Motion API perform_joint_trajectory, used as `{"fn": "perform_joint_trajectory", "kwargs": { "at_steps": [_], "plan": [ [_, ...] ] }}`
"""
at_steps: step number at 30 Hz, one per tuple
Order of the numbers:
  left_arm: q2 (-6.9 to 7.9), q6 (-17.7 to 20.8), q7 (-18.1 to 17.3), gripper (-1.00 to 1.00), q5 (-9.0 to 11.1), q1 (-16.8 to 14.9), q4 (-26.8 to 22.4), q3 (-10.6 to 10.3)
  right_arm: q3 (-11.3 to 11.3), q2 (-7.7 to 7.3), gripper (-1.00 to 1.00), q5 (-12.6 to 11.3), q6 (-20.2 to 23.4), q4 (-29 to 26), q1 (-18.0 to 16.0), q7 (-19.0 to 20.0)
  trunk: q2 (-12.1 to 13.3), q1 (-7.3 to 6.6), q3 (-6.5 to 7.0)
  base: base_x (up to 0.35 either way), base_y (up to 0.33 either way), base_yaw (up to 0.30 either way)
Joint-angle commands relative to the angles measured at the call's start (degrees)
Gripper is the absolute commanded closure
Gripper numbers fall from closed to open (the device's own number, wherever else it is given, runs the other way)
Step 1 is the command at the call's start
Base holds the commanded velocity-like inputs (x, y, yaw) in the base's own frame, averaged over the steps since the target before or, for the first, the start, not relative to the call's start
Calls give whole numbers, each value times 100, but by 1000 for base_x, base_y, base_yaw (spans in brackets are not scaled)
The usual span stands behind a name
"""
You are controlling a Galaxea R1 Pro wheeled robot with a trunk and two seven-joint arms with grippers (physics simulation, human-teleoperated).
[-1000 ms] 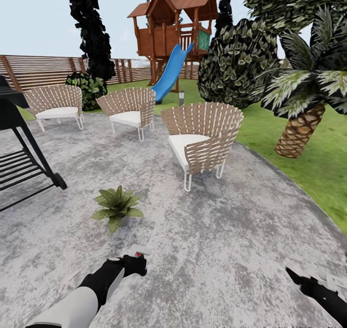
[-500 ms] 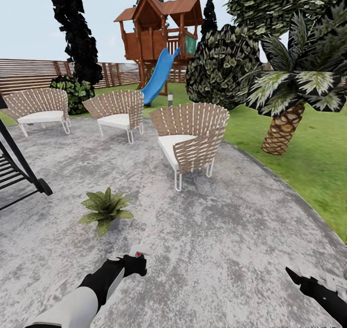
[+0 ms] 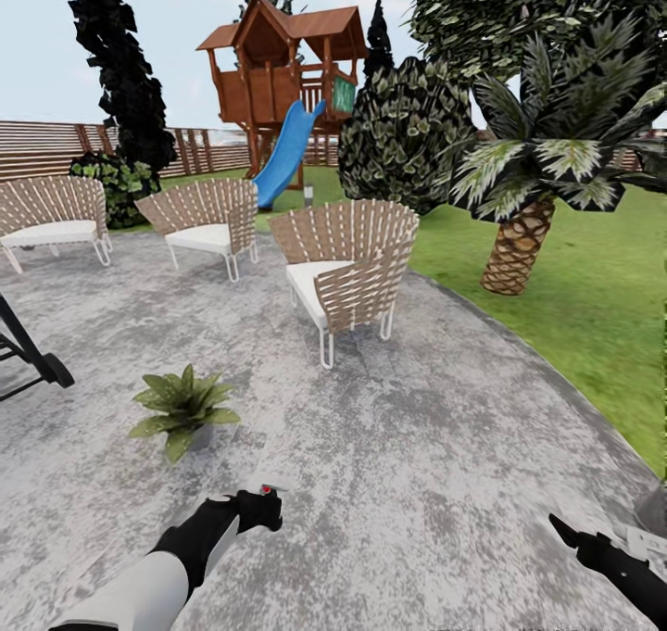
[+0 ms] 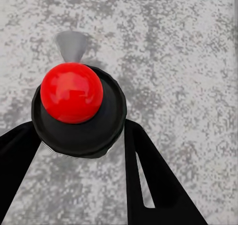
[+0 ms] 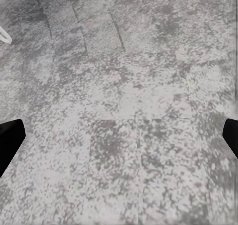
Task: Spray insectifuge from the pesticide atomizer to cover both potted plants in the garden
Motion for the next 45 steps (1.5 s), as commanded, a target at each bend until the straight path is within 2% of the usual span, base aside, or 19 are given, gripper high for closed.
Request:
{"fn": "perform_joint_trajectory", "kwargs": {
  "at_steps": [1,12,26,37,45],
  "plan": [
    [0,25,-24,100,-57,0,-15,5,-26,2,-100,23,30,-8,-10,41,-44,22,-15,0,0,-139],
    [0,26,-24,100,-57,0,-15,5,-26,5,-100,23,30,-8,-10,34,-485,263,-118,0,0,-138],
    [0,25,-24,100,-57,0,2,-2,-26,4,-100,23,30,-8,-10,32,-485,263,2,-13,0,-138],
    [-4,25,-24,100,-57,0,62,-4,-26,4,-100,23,31,-8,-10,32,-485,263,94,-310,0,-130],
    [0,25,-24,100,-57,0,64,3,-26,3,-100,23,38,-8,-10,30,-485,263,101,-343,0,-101]
  ]
}}
